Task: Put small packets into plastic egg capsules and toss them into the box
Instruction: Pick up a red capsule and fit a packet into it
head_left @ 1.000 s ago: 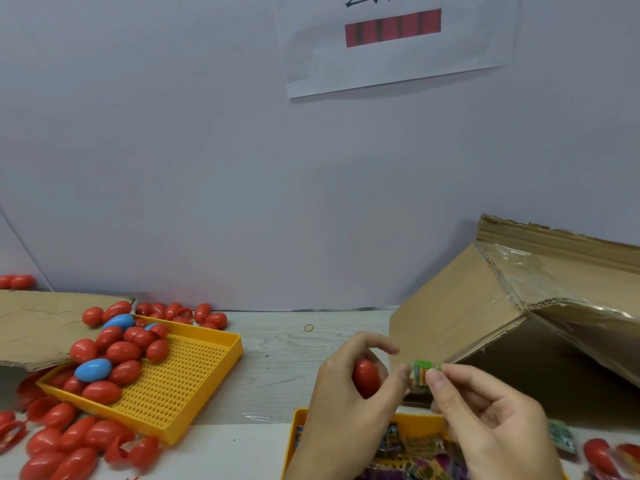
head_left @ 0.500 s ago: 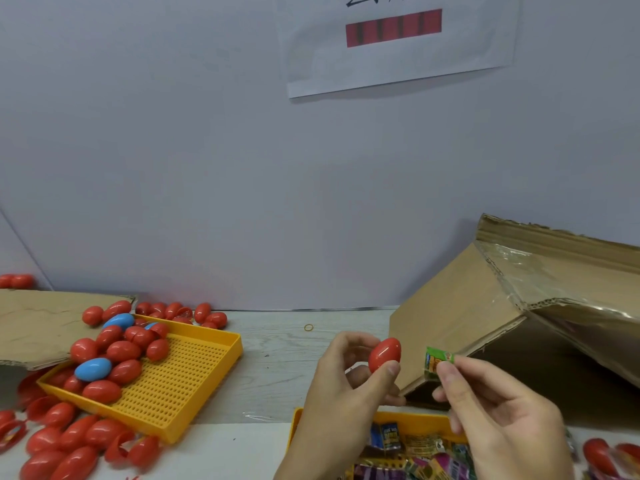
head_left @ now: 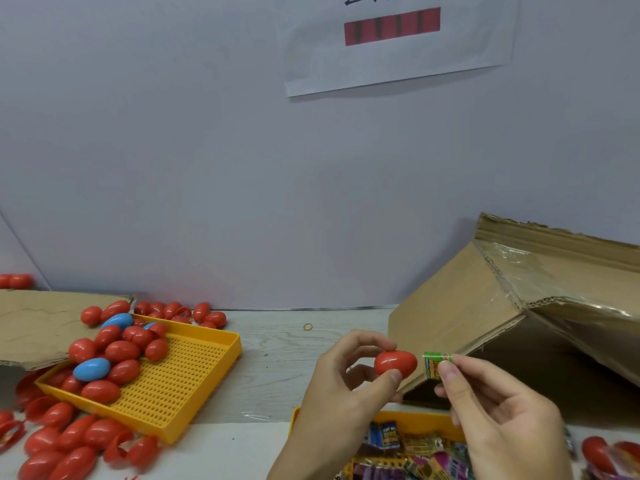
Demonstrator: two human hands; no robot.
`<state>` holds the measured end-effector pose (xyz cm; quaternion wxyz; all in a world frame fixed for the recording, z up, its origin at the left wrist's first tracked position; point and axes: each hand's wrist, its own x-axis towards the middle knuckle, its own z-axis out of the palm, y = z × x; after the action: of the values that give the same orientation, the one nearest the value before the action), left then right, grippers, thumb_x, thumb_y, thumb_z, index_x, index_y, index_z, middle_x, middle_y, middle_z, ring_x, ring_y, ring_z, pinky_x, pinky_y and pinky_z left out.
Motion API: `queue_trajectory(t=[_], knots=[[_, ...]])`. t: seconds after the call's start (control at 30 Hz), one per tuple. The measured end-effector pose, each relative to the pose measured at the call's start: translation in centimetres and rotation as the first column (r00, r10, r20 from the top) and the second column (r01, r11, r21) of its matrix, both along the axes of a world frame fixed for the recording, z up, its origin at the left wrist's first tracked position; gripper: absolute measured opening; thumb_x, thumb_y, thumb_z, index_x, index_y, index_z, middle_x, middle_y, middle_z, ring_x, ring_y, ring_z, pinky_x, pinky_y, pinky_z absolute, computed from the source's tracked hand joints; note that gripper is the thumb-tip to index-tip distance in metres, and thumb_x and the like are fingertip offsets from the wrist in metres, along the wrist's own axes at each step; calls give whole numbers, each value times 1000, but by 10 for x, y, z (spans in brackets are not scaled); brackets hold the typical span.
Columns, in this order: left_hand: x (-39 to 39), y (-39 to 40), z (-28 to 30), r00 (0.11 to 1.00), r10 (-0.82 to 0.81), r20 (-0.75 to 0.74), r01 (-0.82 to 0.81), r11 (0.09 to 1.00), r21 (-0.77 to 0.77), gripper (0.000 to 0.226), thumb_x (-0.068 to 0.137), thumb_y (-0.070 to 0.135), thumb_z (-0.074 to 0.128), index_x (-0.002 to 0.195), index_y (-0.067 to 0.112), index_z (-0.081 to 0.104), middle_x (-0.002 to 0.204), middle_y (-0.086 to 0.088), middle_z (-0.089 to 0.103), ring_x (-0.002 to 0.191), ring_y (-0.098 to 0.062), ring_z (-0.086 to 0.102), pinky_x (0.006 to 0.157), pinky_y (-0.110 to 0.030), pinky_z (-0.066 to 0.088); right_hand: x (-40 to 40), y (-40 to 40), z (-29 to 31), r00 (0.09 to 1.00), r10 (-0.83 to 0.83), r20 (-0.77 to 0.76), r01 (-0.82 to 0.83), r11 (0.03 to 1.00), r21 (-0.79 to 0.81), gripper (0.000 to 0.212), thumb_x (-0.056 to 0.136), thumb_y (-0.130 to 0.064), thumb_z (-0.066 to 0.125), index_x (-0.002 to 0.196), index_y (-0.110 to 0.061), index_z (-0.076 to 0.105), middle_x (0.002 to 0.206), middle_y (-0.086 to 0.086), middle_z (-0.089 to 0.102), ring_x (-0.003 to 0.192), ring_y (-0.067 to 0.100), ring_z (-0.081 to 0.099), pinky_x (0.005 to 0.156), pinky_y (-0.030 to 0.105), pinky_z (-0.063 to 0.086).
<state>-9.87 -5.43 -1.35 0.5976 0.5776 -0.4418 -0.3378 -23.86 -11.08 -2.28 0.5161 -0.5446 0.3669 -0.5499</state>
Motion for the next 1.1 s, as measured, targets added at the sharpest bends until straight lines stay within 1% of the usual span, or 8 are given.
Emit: queue_trajectory(t=[0.17,0.37,0.53,0.63,0.73,0.9,1.03,1.1], knots=[[0,2,1,996,-42,79,43,999,-6,26,79,15,76,95,34,69,103,13,68,94,-19,68,87,-43,58,0,-1,-1,1000,4,-1,-4,1000,3,20,74,-5,75,72,-24,71,64,-1,72,59,8,68,49,10,49],[0,3,2,995,-67,76,70,997,-37,25,79,13,79,92,32,70,103,7,69,94,-15,67,78,-22,55,0,-1,-3,996,50,-69,-52,998,-30,29,70,-6,79,61,-33,72,70,-16,73,71,-5,67,56,12,49],[0,1,2,996,-17,89,23,997,-72,17,78,24,82,87,30,69,101,5,71,92,-13,68,80,-25,55,1,-2,-7,988,68,-139,-85,990,-116,43,66,-6,81,60,-48,73,84,-21,73,89,1,68,74,28,57],[-1,-1,1,995,6,99,2,997,-83,19,79,19,81,86,30,67,100,2,72,91,-14,68,80,-23,54,2,-1,-10,985,74,-156,-99,982,-158,44,63,-6,82,66,-49,74,89,-18,74,100,9,66,84,26,53],[-1,-1,1,996,16,89,-9,997,-77,21,79,18,81,86,31,66,100,2,73,93,-15,68,82,-26,55,2,0,-11,989,49,-138,-74,981,-177,44,62,-5,83,66,-48,74,88,-20,74,96,9,68,73,16,55],[-2,-1,1,998,33,51,-30,998,-55,19,80,18,80,86,30,67,101,0,73,95,-16,69,85,-30,56,1,3,-5,984,12,-177,-57,965,-254,42,60,-15,84,65,-54,71,86,-33,69,88,-10,64,61,9,51],[-2,-2,0,999,38,37,-36,998,-59,18,79,19,81,87,29,69,101,0,73,95,-16,69,85,-30,56,-3,2,-5,952,-95,-291,-52,886,-461,28,57,-14,85,78,-30,77,85,-23,69,89,-20,58,69,-5,42],[-1,-3,-1,999,42,30,-41,998,-52,17,78,21,81,87,30,69,101,-1,73,96,-18,69,88,-35,57,-3,2,-4,921,-171,-349,-50,839,-542,23,56,-19,82,79,-22,78,89,-15,70,95,-15,58,79,-6,39]])
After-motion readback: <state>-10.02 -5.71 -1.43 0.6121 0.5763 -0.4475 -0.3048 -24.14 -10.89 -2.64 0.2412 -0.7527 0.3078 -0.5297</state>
